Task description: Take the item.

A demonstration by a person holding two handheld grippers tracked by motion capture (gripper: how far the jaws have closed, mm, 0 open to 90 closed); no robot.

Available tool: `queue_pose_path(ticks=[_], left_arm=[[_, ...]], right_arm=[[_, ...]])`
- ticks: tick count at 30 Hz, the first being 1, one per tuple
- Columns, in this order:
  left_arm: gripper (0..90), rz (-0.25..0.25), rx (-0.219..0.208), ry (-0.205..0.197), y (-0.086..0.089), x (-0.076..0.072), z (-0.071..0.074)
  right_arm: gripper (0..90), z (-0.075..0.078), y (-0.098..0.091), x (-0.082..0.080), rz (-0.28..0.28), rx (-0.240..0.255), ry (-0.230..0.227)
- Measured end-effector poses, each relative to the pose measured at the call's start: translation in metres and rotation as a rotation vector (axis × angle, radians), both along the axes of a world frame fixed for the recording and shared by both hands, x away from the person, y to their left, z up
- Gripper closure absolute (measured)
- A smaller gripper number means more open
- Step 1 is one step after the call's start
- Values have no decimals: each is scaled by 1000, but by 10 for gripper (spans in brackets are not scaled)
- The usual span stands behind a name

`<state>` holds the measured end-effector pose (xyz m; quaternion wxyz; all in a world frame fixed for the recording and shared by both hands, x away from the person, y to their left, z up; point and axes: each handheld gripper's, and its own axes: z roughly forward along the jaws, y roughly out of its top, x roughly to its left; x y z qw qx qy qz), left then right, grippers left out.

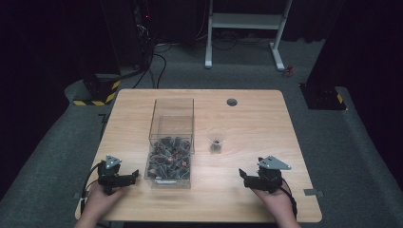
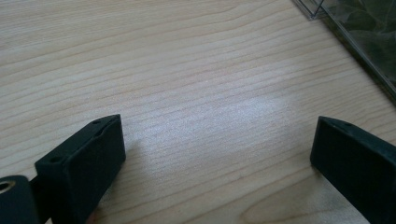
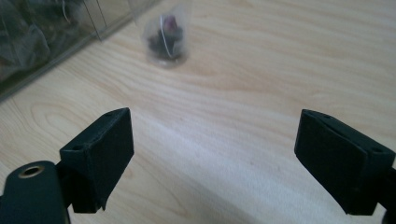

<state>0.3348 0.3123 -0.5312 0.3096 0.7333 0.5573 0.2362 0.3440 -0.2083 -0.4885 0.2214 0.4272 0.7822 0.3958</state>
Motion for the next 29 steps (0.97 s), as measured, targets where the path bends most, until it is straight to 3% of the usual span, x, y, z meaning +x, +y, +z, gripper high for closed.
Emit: queue_pose_path(ticks=[11, 12, 13, 19, 24, 29], left_arm=[[35, -1, 2, 1, 0, 0, 0], [35, -2, 4, 0, 0, 0, 0], [35, -2, 4, 1, 0, 0, 0], [35, -3, 4, 3, 0, 0, 0], [35, -2, 2, 2, 0, 0, 0], [35, -3, 6, 1, 0, 0, 0]], right_arm=[[122, -31, -14, -6, -42, -64, 68], [126, -35, -19, -6, -54, -93, 119], [121, -36, -21, -5, -57, -95, 135], [117, -36, -27, -6, -81, -88, 141], [100, -36, -19, -1, -126, -83, 147], [101, -36, -18, -1, -130, -82, 149]])
